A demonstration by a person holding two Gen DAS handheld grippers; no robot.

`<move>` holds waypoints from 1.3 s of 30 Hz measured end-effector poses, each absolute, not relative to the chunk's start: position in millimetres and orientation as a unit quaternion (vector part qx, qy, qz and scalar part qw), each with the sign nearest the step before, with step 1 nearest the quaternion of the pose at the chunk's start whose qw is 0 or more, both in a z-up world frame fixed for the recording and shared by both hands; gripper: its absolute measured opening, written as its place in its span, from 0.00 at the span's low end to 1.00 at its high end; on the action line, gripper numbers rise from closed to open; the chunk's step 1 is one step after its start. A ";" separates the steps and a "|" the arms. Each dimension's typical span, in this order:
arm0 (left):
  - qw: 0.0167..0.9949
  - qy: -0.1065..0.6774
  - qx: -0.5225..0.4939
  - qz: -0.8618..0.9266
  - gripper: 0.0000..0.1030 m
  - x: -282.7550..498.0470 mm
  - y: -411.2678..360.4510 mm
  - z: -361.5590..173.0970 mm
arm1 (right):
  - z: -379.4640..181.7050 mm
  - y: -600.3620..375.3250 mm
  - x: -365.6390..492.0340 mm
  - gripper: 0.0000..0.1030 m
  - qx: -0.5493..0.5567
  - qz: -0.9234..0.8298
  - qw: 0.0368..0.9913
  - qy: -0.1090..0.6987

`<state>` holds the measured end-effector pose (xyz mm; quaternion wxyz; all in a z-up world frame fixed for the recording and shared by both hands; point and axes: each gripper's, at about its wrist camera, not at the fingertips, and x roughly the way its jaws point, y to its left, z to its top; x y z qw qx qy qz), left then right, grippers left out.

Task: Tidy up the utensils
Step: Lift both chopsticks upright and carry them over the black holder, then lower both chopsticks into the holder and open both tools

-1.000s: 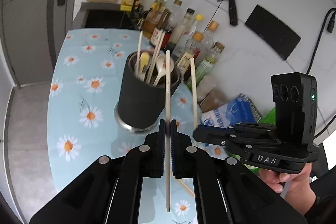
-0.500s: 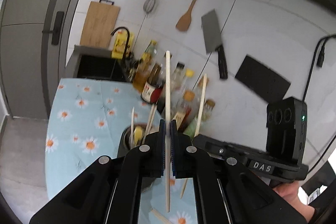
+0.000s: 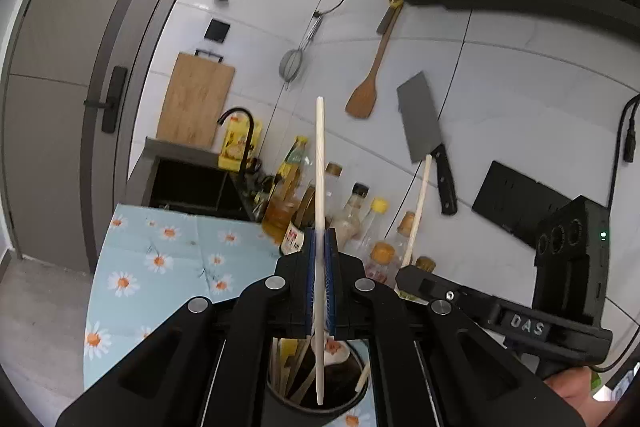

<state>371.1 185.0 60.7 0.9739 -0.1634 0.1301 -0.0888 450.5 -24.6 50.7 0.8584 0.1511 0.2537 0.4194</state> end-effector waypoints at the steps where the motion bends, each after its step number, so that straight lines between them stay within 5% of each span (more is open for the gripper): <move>1: 0.976 0.121 -0.163 -0.084 0.03 370.7 185.9 60.9 | 50.4 -26.2 452.0 0.06 0.162 0.414 0.861 0.249; 8: 0.978 0.082 -0.169 -0.093 0.04 373.2 183.7 57.0 | 47.3 -26.0 454.3 0.06 0.168 0.399 0.871 0.231; 22: 0.977 0.115 -0.156 -0.091 0.04 382.1 173.2 18.1 | 19.0 -16.3 459.1 0.11 0.162 0.406 0.857 0.272; 39: 0.976 0.135 -0.153 -0.079 0.04 352.7 170.3 33.9 | 41.7 -33.6 421.1 0.11 0.155 0.417 0.859 0.255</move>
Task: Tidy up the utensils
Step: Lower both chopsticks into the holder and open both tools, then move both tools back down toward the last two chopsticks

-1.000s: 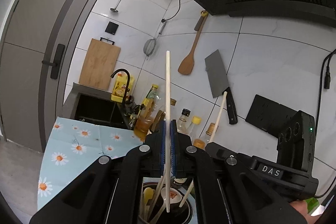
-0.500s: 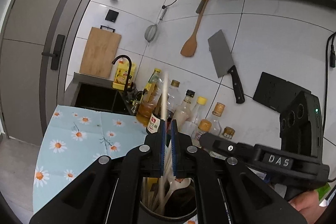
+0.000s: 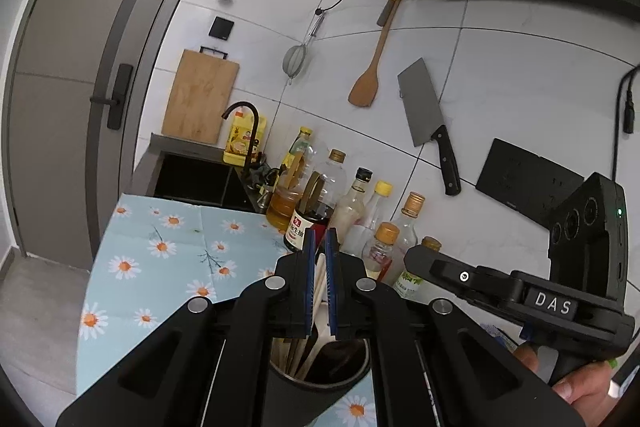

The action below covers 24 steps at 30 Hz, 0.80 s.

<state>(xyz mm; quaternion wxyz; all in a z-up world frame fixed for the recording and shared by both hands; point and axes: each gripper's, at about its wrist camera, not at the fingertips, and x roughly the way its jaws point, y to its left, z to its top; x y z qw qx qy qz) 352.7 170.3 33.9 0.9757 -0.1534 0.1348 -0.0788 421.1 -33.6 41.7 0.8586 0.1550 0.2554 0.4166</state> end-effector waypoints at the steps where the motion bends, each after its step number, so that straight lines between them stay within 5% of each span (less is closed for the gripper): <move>1: 0.976 0.136 -0.152 -0.083 0.05 347.4 169.2 37.1 | 44.3 -35.0 417.8 0.11 0.151 0.416 0.860 0.255; 5: 0.974 0.142 -0.155 -0.089 0.20 331.1 166.8 44.2 | 51.8 -42.6 402.4 0.11 0.138 0.421 0.859 0.256; 24: 0.940 0.287 -0.161 -0.087 0.20 250.1 158.8 8.3 | 0.6 -71.8 350.2 0.25 0.055 0.402 0.810 0.424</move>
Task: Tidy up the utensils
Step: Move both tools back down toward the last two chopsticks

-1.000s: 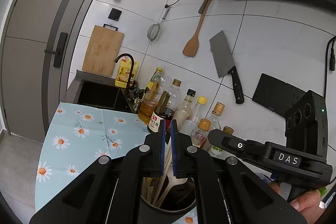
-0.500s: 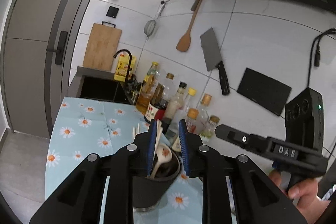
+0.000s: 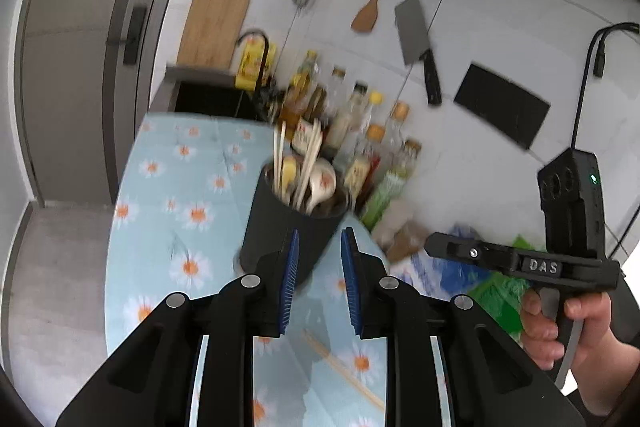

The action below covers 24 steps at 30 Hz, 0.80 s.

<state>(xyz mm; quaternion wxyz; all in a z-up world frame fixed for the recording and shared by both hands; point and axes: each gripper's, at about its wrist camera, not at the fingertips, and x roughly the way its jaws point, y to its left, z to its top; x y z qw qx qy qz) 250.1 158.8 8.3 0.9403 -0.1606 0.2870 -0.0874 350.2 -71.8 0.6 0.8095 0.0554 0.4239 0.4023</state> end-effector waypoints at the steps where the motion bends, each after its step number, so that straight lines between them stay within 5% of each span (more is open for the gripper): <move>1: 0.937 0.296 -0.162 -0.090 0.20 246.8 158.3 3.7 | -4.6 -70.9 348.0 0.25 0.048 0.401 0.805 0.434; 24: 0.855 0.455 -0.245 -0.052 0.20 189.0 148.4 -127.4 | -148.4 -22.5 354.5 0.25 -0.083 0.328 0.636 0.693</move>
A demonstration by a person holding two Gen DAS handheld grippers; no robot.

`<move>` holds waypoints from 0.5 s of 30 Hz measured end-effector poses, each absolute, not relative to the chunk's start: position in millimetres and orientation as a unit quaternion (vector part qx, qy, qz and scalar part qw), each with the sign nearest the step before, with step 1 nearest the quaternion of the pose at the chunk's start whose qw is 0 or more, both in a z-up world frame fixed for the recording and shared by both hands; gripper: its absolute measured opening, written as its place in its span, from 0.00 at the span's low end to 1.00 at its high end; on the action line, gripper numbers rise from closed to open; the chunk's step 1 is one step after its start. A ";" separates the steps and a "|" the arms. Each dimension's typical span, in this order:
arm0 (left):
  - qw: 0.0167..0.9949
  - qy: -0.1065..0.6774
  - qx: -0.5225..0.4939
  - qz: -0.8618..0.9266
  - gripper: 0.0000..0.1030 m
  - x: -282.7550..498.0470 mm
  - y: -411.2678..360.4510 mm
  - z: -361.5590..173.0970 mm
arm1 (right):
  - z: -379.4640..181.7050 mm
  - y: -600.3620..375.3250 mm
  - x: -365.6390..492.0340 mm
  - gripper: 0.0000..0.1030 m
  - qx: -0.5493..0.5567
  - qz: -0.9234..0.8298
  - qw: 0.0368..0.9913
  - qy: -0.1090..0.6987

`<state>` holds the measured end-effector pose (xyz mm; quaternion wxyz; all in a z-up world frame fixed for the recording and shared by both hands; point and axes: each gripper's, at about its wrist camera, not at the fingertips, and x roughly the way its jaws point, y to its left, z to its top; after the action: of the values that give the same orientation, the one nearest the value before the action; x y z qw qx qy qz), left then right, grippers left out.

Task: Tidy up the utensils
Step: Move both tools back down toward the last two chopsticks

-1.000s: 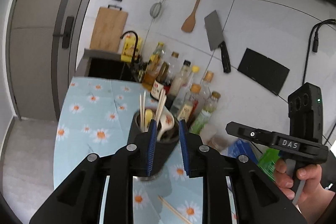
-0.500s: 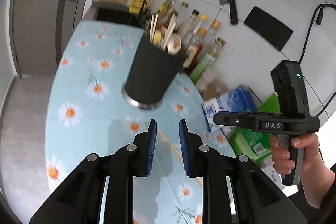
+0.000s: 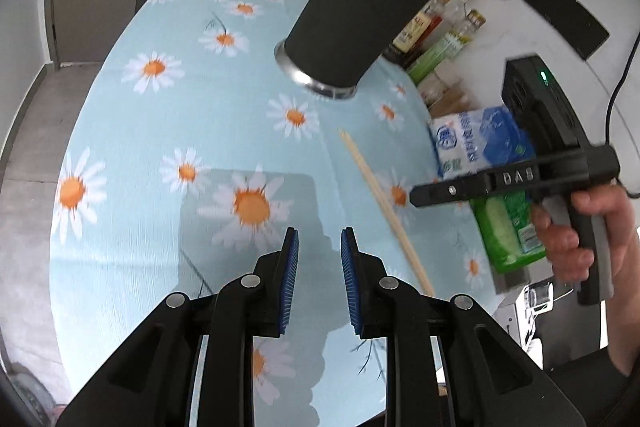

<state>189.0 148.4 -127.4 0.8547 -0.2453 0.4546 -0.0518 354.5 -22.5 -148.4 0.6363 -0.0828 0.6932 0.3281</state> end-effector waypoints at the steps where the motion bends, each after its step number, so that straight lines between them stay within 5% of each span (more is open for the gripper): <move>1: 0.854 0.457 -0.245 -0.052 0.20 187.0 147.0 -129.3 | -151.2 -19.4 354.7 0.24 -0.089 0.327 0.633 0.696; 7: 0.849 0.461 -0.252 -0.059 0.20 182.2 143.2 -137.8 | -167.0 -13.8 363.8 0.08 -0.113 0.304 0.626 0.709; 15: 0.843 0.467 -0.258 -0.063 0.20 179.4 144.7 -142.5 | -169.1 1.1 363.8 0.08 -0.124 0.313 0.616 0.712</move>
<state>179.4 144.7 -142.5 0.8432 -0.2584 0.4672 -0.0626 363.8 1.1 -169.1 0.6159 -0.1236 0.7124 0.3128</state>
